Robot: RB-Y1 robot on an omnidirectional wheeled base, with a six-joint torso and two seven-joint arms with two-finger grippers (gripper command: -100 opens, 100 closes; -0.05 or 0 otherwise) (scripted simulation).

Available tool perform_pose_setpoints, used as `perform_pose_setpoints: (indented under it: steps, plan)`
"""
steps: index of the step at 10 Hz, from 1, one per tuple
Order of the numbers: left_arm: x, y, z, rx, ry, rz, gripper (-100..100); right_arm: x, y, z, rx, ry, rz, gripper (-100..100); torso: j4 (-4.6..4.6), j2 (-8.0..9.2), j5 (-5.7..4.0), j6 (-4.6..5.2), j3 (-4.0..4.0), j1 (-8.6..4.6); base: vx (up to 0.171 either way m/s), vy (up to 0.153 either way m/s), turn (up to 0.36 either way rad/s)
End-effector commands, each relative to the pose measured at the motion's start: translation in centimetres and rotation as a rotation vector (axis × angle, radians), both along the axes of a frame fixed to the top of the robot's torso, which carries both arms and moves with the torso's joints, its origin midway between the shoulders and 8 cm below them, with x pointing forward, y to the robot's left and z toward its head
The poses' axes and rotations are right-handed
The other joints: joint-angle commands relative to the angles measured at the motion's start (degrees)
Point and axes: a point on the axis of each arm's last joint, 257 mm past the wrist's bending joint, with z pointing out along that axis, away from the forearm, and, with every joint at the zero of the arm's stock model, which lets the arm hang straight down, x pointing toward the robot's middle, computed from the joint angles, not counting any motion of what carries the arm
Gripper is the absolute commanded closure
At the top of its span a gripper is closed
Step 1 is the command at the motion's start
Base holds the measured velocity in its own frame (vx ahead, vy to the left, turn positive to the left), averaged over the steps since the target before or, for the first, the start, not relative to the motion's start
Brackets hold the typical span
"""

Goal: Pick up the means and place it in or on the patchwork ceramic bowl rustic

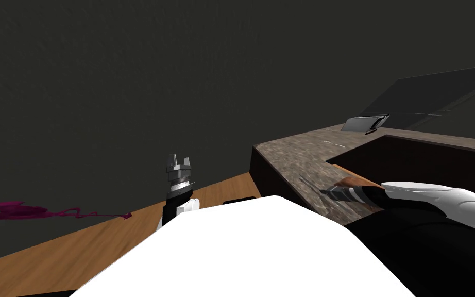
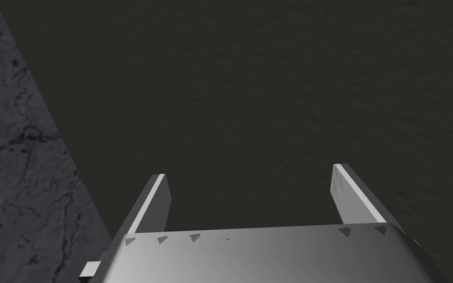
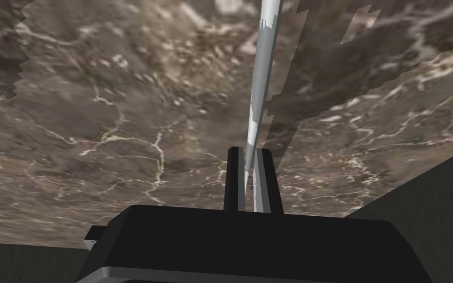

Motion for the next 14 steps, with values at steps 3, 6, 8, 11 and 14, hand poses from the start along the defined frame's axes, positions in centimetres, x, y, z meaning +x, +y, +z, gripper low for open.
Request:
perform_pose_setpoints:
  steps: [3, 6, 8, 11, 14]
  plan:
    - [0.0, 0.0, 0.0, 0.0, 0.0, 0.0, 0, 2.3, -0.6, 0.7, -0.014, -0.012, -0.037, 100, 0.0, -0.03, 0.01, 0.01, -0.01, 0.03, -0.138, 0.017, 0.132]
    - [0.0, 0.0, 0.0, 0.0, 0.0, 0.0, 0, 2.3, -0.5, 0.7, -0.004, -0.011, -0.06, 100, -0.02, -0.17, -0.03, 0.09, -0.08, -0.09, -0.064, -0.005, 0.025]
    - [0.0, 0.0, 0.0, 0.0, 0.0, 0.0, 0, 3.3, -0.4, 1.5, 0.002, -0.029, -0.05, 100, -0.08, -0.41, -0.05, 0.05, -0.23, -0.09, -0.056, 0.008, -0.041]
    - [0.0, 0.0, 0.0, 0.0, 0.0, 0.0, 0, 5.2, 0.0, 2.7, 0.012, -0.064, -0.031, 100, 0.08, 0.35, -0.05, 0.22, 0.2, -0.13, -0.2, -0.003, -0.089]
    - [0.0, 0.0, 0.0, 0.0, 0.0, 0.0, 0, 7.5, 0.6, 4.5, 0.026, -0.108, -0.005, 100, 0.15, 0.55, -0.08, 0.22, 0.34, -0.03, -0.214, 0.01, -0.105]
